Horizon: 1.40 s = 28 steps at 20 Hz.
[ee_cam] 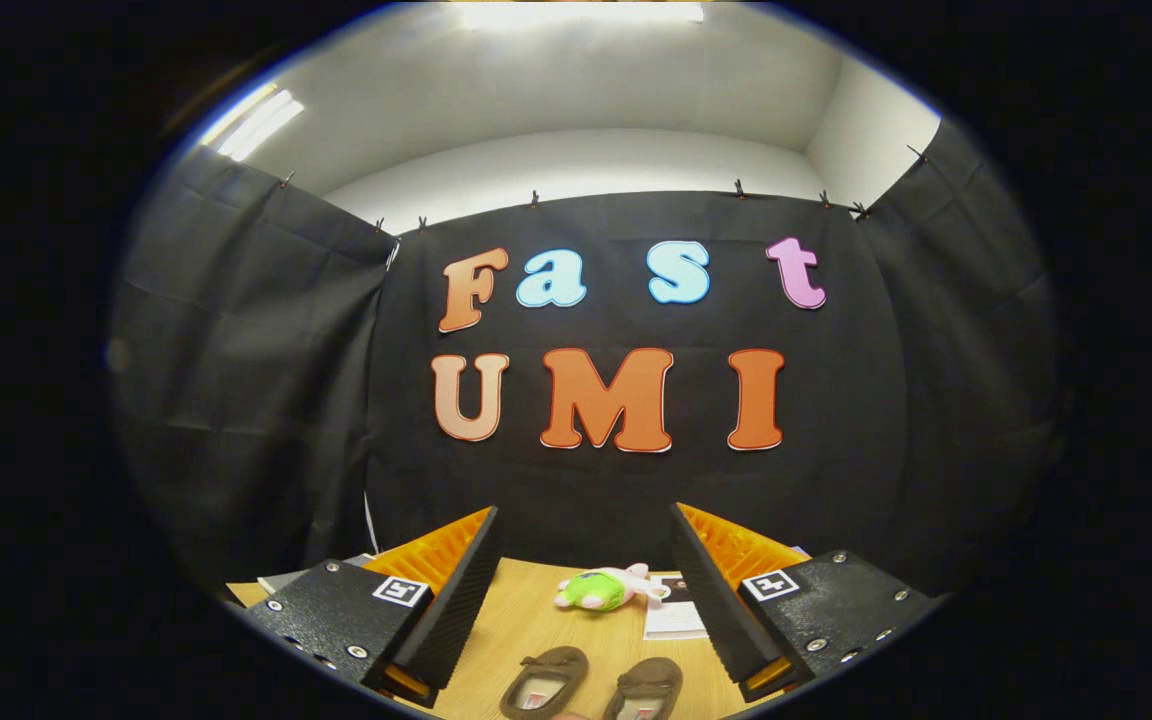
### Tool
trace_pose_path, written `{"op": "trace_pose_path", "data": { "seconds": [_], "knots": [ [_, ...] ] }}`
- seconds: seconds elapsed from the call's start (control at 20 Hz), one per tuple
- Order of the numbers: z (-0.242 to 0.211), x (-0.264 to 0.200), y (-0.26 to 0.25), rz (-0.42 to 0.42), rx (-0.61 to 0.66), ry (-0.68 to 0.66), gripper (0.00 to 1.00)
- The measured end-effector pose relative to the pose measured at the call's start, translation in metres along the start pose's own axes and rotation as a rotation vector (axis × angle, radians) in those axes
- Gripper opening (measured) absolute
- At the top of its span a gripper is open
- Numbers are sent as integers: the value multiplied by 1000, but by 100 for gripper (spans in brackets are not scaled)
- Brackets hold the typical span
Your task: Open the storage box then place both shoes into the box .Put the left shoe in first, then the right shoe, with the right side of both shoes facing outward in a uniform manner.
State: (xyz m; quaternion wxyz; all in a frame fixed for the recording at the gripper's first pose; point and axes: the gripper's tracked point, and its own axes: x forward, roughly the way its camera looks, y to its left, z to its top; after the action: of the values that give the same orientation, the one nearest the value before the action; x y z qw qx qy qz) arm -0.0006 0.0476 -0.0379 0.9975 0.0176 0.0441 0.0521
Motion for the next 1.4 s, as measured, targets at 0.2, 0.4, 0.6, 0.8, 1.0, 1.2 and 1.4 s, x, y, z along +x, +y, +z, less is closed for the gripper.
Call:
{"op": "trace_pose_path", "data": {
  "seconds": [0.2,0.4,0.6,0.8,1.0,1.2,1.4],
  "knots": [
    [-30,1,18,43,21,51,98],
    [-77,1,45,132,82,162,98],
    [-116,0,79,225,149,246,98],
    [-144,-5,121,355,273,347,98],
    [-165,-2,153,456,436,455,98],
    [-195,8,169,489,561,574,97],
    [-225,17,197,539,699,710,97]
  ]
}}
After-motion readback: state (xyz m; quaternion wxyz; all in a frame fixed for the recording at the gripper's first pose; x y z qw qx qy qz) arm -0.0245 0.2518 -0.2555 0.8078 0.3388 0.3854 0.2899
